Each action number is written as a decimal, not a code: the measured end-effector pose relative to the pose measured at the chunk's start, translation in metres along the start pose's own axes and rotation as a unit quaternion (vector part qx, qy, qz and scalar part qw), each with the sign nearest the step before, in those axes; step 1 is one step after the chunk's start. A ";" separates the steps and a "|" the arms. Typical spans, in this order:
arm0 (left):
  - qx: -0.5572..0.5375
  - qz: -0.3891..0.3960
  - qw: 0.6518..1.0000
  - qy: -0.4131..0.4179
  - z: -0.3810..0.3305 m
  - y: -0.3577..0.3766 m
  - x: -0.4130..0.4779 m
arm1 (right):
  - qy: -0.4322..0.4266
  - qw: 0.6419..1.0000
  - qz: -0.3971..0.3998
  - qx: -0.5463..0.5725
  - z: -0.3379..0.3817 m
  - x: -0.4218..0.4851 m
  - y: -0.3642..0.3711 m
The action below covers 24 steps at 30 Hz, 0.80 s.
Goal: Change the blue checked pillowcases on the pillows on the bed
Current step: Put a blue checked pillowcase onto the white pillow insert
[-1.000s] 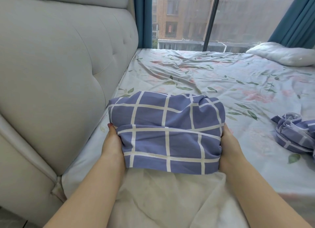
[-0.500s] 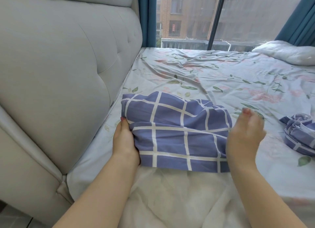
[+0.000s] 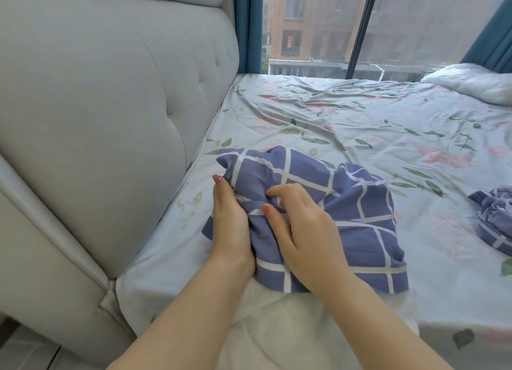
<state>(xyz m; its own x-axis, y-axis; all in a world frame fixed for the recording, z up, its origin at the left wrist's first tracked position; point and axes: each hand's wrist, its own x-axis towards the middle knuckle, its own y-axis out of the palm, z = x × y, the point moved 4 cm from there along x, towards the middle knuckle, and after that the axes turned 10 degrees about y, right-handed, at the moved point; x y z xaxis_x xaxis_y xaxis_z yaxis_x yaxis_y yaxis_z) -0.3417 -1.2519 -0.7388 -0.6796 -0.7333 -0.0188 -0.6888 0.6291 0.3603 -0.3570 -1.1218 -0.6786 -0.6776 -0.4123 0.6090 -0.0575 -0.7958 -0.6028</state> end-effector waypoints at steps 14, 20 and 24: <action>-0.003 -0.039 0.999 0.015 -0.031 0.007 -0.024 | 0.124 0.918 0.331 0.181 -0.005 -0.016 0.002; 0.049 -0.080 0.995 -0.022 -0.024 -0.001 -0.015 | 0.074 0.975 0.170 0.122 -0.012 -0.019 -0.002; 0.032 -0.091 0.994 -0.053 -0.020 -0.001 -0.014 | 0.039 0.991 0.055 0.114 -0.018 -0.013 -0.010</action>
<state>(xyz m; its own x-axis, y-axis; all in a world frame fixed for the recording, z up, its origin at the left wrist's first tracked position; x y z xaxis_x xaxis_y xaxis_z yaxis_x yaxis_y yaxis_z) -0.3259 -1.2472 -0.7199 -0.5624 -0.8076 -0.1773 -0.8152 0.5058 0.2822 -0.3607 -1.1006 -0.6892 -0.7253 -0.4734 0.4997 0.1808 -0.8315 -0.5253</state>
